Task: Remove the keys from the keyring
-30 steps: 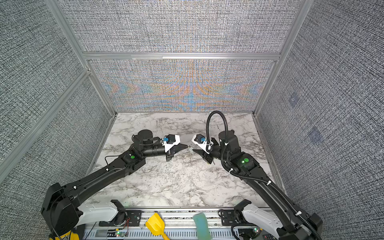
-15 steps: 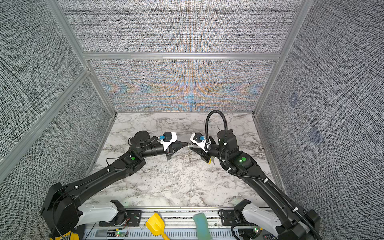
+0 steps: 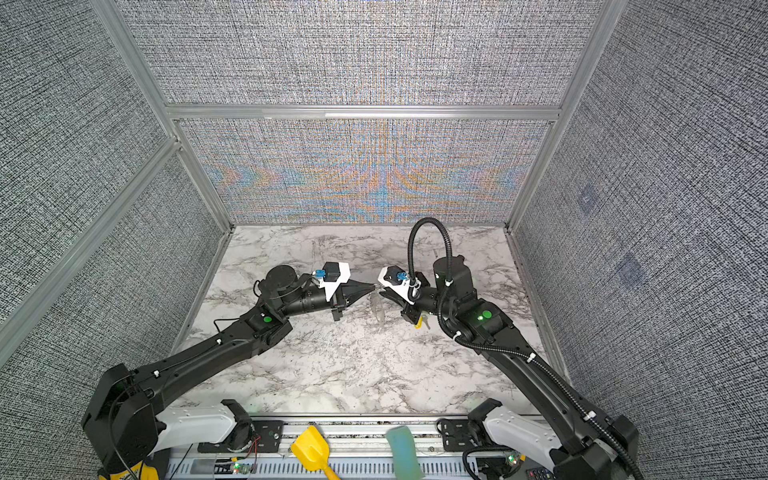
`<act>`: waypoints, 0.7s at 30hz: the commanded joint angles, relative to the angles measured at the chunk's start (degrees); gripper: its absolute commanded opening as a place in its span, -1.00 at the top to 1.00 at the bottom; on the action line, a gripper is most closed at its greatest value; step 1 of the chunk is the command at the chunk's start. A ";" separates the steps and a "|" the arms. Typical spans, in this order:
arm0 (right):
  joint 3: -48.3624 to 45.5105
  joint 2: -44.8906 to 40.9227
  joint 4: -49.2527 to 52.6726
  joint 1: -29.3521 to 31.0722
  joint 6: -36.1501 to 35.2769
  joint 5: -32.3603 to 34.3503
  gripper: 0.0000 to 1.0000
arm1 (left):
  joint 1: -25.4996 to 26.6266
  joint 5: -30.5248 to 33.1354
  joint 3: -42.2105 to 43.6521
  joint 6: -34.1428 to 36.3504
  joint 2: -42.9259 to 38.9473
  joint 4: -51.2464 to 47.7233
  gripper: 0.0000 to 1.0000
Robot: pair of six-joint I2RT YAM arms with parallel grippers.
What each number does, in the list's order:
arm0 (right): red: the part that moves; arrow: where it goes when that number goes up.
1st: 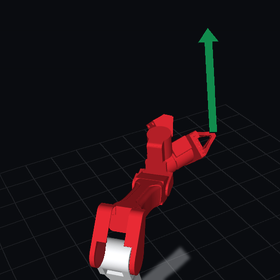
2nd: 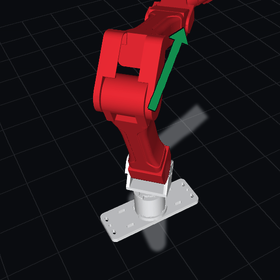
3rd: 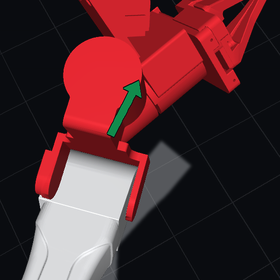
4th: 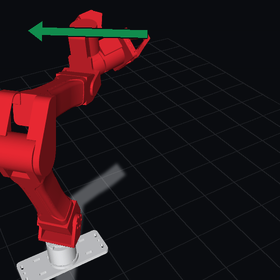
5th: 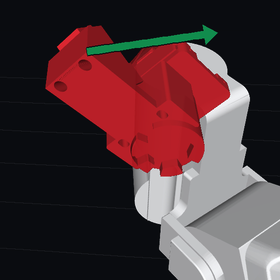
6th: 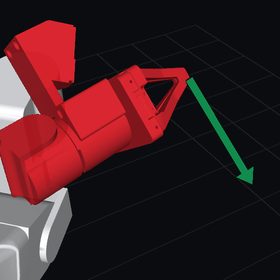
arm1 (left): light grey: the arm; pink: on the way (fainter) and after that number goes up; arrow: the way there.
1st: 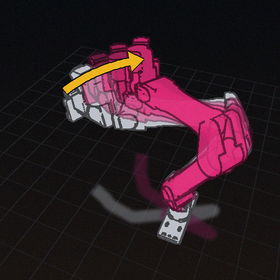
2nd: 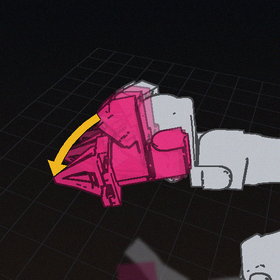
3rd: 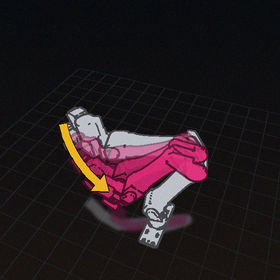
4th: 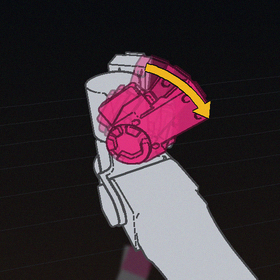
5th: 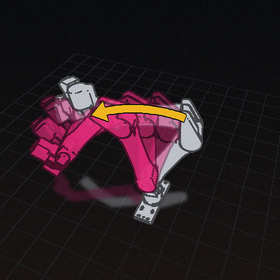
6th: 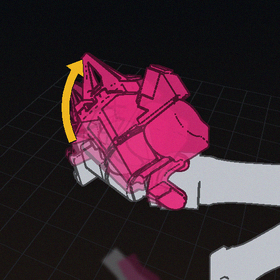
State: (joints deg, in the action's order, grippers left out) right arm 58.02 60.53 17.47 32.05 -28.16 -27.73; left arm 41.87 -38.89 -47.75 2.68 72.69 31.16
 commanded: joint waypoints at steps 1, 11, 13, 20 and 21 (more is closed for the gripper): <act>1.77 0.98 5.13 0.50 -3.73 -0.96 1.00 | -0.12 1.18 0.25 -2.38 0.29 5.15 1.00; 4.56 3.75 10.75 4.03 -8.24 4.58 1.00 | -0.12 3.44 2.19 -3.64 0.07 8.22 1.00; 4.56 3.55 10.73 4.37 -8.42 4.83 1.00 | -0.12 3.74 2.52 -3.64 -0.10 8.31 1.00; 4.64 2.61 10.09 4.67 -9.23 6.69 1.00 | -0.21 3.74 3.26 -3.88 -0.55 8.75 1.00; 4.65 2.57 10.35 4.61 -9.41 7.04 0.97 | -0.28 3.61 3.31 -3.93 -0.58 8.83 1.00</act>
State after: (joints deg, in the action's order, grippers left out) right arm 62.28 63.37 25.85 36.51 -36.14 -20.67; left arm 41.87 -37.47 -44.47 -0.91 72.51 35.64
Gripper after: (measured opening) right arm 0.062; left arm 0.050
